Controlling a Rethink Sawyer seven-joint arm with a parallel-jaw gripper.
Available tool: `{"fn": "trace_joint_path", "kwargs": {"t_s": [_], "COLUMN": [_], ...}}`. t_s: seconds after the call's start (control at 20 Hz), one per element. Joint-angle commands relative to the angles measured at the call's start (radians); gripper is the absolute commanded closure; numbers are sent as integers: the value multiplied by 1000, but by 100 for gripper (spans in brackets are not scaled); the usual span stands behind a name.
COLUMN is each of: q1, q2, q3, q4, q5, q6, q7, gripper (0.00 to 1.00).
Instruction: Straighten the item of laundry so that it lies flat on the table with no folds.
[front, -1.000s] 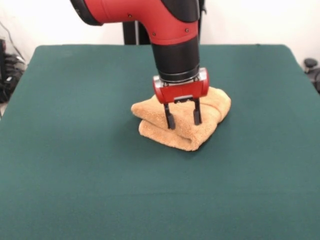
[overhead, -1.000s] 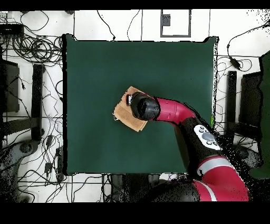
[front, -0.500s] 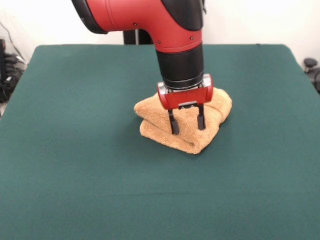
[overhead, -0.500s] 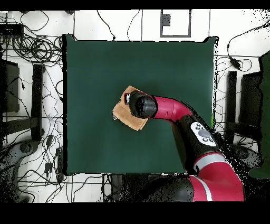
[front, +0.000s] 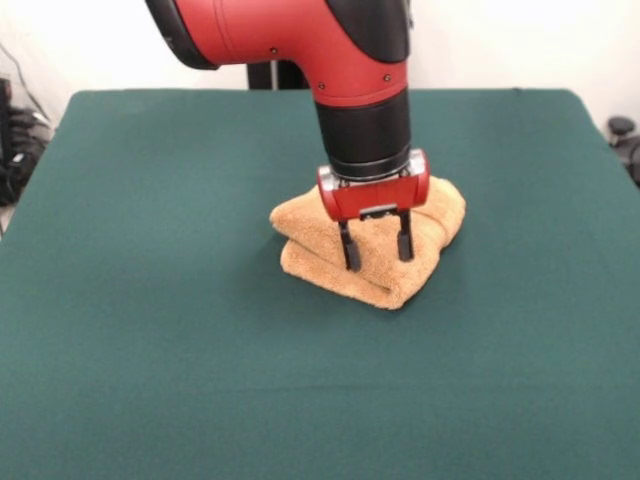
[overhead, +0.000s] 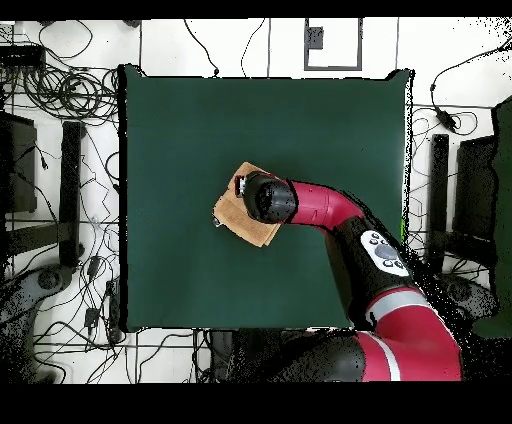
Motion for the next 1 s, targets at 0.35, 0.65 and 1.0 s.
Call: {"fn": "trace_joint_path", "kwargs": {"t_s": [0.35,0.65,1.0], "q1": [53,-6,9], "q2": [-7,47,50], "q3": [5,35,27], "q4": [47,13,7], "q5": [-56,-82,-97], "q6": [-99,-78,-77], "q7": [94,26,55], "gripper": [0,0,0]}}
